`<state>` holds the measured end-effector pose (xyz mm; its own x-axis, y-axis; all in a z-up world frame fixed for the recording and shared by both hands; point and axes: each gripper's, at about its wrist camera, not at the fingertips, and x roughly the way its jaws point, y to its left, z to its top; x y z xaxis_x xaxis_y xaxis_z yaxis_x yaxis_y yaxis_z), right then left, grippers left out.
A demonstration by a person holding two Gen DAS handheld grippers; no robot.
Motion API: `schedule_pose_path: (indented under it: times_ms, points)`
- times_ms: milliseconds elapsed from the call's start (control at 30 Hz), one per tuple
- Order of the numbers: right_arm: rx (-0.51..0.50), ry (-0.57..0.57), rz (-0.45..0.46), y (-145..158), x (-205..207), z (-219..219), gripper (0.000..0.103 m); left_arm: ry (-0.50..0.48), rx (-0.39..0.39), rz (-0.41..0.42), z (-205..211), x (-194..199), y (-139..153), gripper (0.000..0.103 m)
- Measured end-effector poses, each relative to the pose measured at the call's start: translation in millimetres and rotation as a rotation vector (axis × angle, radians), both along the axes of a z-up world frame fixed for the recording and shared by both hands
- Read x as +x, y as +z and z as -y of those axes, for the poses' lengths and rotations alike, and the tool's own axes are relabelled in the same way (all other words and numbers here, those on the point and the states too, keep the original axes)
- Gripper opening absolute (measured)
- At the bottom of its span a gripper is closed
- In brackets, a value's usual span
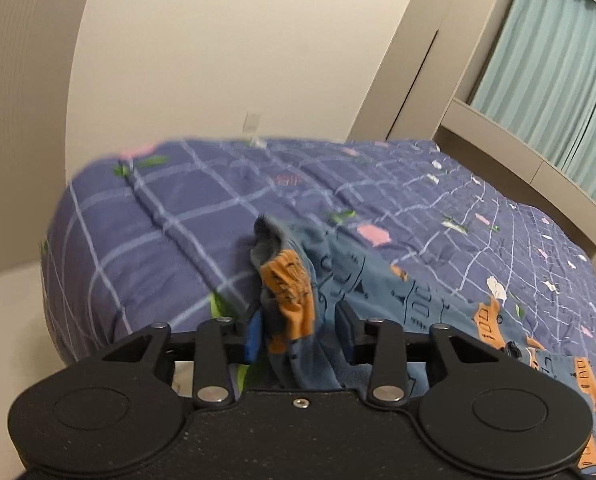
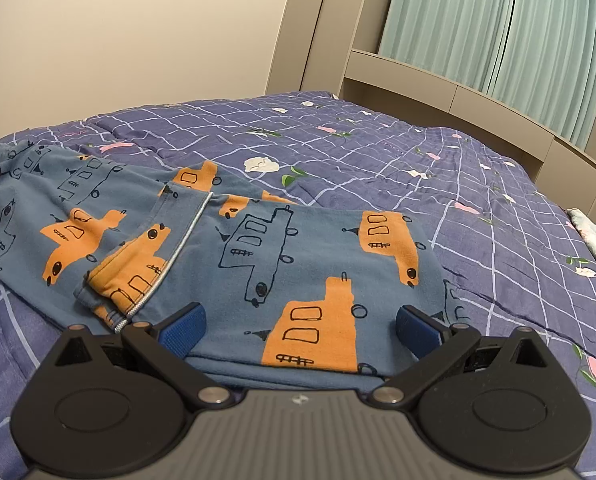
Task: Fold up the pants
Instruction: 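Lift the waistband with the left gripper and carry it over the pants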
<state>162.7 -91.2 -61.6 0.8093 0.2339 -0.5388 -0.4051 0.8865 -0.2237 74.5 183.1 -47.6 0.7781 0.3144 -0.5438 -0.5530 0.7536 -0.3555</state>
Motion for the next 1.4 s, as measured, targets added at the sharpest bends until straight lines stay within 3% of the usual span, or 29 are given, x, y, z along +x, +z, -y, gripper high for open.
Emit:
schedule_pose_path:
  times_ms: [167,267,333,567,833,967,1100,1400]
  points:
    - [0.0,0.0,0.0,-0.1,0.1,-0.2,0.103,0.001,-0.081,0.004,-10.2,-2.5,-9.5,0.042]
    - [0.001,0.0,0.0,-0.1,0.3,0.0,0.103,0.002,-0.112,0.023,-13.9,-3.9,-8.9,0.022]
    - [0.002,0.0,-0.001,-0.2,0.3,-0.1,0.103,0.003,-0.11,0.041,-12.9,-5.1,-4.9,0.019]
    - [0.005,0.0,-0.002,0.0,0.6,-0.2,0.103,-0.062,-0.017,0.117,6.4,-1.1,27.7,0.016]
    - [0.09,0.006,-0.018,8.5,2.3,12.4,0.103,-0.274,0.135,0.199,61.2,15.0,71.5,0.016]
    - [0.106,-0.036,0.003,17.7,-0.9,24.4,0.103,-0.369,0.176,0.219,90.2,29.2,85.5,0.016]
    - [0.087,-0.077,0.013,26.9,-0.5,38.6,0.103,-0.44,0.201,0.22,117.0,42.9,93.3,0.016]
    - [0.162,-0.196,0.015,41.8,1.0,90.3,0.103,-0.578,0.271,0.174,170.2,70.3,91.7,0.016]
